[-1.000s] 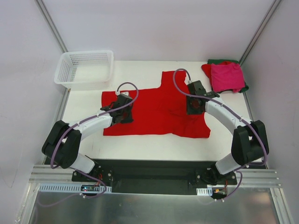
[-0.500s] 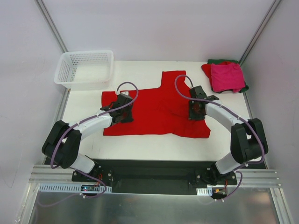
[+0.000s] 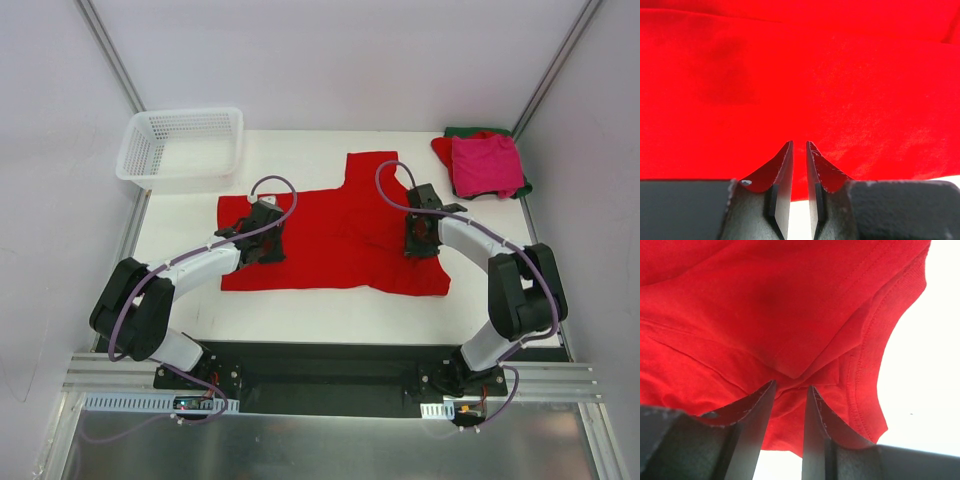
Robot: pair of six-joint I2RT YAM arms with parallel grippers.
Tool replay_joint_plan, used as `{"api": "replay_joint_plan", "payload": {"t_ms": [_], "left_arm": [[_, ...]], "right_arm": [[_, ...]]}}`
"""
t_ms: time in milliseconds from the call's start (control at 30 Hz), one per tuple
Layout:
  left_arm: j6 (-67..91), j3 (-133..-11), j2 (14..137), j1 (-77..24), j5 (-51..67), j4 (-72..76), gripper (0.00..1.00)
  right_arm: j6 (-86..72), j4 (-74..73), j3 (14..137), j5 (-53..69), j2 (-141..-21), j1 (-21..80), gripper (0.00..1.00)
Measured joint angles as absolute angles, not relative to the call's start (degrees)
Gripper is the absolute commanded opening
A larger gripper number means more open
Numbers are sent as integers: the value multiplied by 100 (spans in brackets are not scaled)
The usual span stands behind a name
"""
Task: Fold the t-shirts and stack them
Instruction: Fold the flattened tshirt in 1/3 of the way
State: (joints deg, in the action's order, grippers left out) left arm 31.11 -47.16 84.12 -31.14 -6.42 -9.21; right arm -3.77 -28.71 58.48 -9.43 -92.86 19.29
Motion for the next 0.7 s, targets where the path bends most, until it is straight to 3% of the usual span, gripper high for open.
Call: {"api": "replay_joint_plan", "payload": {"t_ms": [700], "left_arm": [[3085, -4716, 8433, -3114, -644, -921, 15]], "right_arm": [[-353, -2827, 6045, -856, -9362, 1796, 35]]}}
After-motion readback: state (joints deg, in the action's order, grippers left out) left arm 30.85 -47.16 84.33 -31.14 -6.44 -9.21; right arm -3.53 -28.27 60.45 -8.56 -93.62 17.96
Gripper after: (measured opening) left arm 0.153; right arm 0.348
